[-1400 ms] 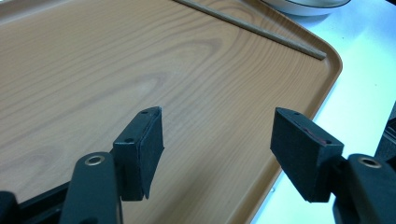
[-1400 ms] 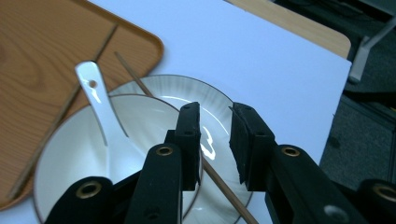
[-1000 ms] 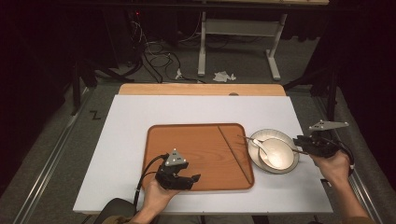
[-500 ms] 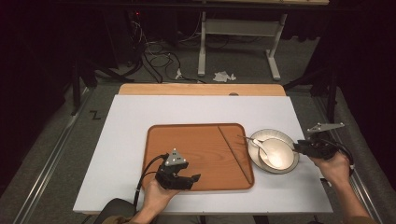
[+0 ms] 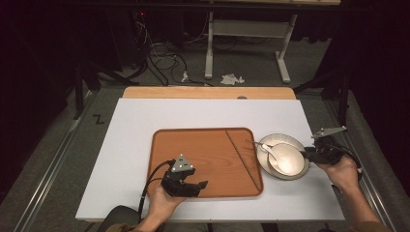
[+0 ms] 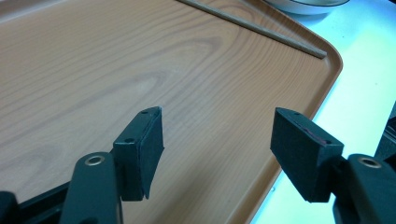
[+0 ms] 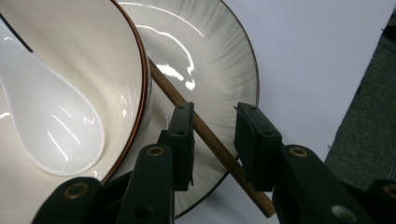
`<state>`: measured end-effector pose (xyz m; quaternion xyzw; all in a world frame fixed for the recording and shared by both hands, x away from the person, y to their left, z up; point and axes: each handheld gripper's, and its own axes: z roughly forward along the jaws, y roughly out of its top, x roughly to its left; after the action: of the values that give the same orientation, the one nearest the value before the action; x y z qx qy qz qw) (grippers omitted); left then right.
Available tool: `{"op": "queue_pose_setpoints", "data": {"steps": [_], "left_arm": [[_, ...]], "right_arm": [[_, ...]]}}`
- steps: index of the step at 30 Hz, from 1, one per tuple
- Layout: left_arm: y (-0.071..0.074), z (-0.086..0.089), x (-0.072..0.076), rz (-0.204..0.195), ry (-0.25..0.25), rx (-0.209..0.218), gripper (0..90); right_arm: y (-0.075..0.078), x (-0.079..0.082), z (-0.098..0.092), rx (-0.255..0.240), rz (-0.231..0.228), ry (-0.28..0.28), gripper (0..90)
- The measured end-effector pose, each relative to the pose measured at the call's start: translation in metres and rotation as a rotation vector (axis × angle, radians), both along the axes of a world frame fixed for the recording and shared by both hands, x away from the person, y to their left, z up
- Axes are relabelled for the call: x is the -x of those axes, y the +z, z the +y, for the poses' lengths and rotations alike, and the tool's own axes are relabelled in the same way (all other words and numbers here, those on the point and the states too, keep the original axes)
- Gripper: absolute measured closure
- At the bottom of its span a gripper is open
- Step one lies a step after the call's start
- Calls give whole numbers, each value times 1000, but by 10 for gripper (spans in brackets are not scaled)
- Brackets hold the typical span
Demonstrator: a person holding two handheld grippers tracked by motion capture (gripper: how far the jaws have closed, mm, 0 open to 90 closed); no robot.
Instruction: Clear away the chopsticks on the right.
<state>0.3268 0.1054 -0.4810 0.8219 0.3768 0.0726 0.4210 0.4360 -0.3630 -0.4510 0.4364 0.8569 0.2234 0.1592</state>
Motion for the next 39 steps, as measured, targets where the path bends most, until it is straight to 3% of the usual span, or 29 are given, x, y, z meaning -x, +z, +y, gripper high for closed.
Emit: {"op": "queue_pose_setpoints", "data": {"steps": [9, 12, 20, 32, 37, 39], "left_arm": [[0, 0, 0, 1, -2, -1, 345], [0, 0, 0, 1, 0, -1, 345], [0, 0, 0, -1, 1, -1, 345], [0, 0, 0, 0, 2, -1, 345], [0, 0, 0, 1, 0, -2, 345], [0, 0, 1, 0, 1, -1, 345]], "right_arm": [[-1, -5, 2, -2, 19, 10, 679], [-4, -5, 5, 34, 29, 39, 656], [-6, -8, 4, 25, 10, 15, 764], [-7, -8, 8, 26, 18, 40, 849], [-1, -4, 7, 8, -9, 26, 850], [9, 1, 8, -12, -49, 6, 850]]}}
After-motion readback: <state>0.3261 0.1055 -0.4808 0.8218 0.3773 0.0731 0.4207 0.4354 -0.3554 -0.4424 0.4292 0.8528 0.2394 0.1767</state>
